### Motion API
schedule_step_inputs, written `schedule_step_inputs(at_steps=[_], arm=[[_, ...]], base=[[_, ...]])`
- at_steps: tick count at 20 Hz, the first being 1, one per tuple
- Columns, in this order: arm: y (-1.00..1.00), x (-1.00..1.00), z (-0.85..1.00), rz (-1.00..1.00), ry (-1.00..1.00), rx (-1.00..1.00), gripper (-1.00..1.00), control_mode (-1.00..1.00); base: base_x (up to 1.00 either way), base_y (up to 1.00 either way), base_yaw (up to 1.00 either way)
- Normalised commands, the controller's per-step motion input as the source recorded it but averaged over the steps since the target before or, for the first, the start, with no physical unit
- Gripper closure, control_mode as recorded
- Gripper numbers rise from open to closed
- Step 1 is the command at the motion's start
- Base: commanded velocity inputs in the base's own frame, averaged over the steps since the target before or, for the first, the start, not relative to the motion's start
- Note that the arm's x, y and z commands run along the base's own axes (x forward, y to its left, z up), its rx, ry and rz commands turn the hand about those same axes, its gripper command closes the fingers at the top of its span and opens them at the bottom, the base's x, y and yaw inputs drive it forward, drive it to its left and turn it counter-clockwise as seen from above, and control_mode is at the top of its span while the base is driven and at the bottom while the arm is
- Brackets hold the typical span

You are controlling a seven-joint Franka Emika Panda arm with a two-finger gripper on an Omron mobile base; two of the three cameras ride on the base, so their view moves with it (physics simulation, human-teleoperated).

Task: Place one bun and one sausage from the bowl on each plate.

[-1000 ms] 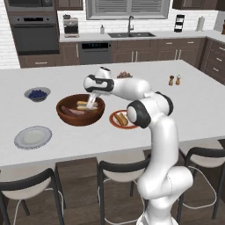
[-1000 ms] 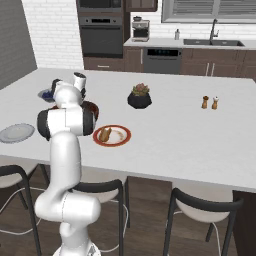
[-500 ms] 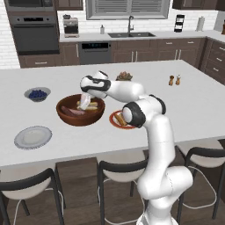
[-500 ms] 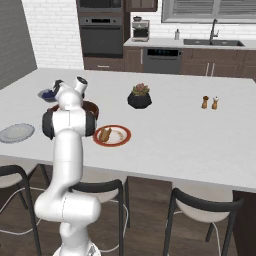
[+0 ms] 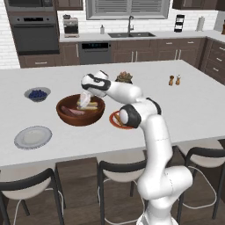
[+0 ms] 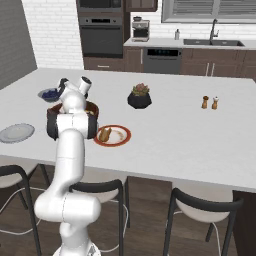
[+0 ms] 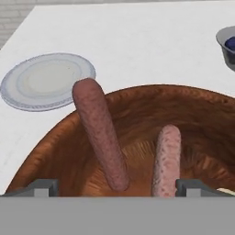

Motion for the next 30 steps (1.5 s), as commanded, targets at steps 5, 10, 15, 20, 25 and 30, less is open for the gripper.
schedule_step_inputs(at_steps=[5,10,15,20,25,30], arm=[[0.34,0.08,0.00,0.07,0.00,0.00,-1.00,-1.00],[0.37,0.10,0.00,0.07,0.00,0.00,-1.00,-1.00],[0.48,0.00,-0.02,0.08,0.00,0.00,-1.00,-1.00],[0.32,-0.01,-0.08,0.08,0.01,0.00,-1.00,-1.00],[0.09,0.00,-0.08,0.04,0.00,0.00,-1.00,-1.00],[-0.07,-0.01,-0.21,0.01,0.00,0.00,-1.00,-1.00]], base=[[0.00,0.00,0.00],[0.00,0.00,0.00],[0.00,0.00,0.00],[0.00,0.00,0.00],[0.00,0.00,0.00],[0.00,0.00,0.00]])
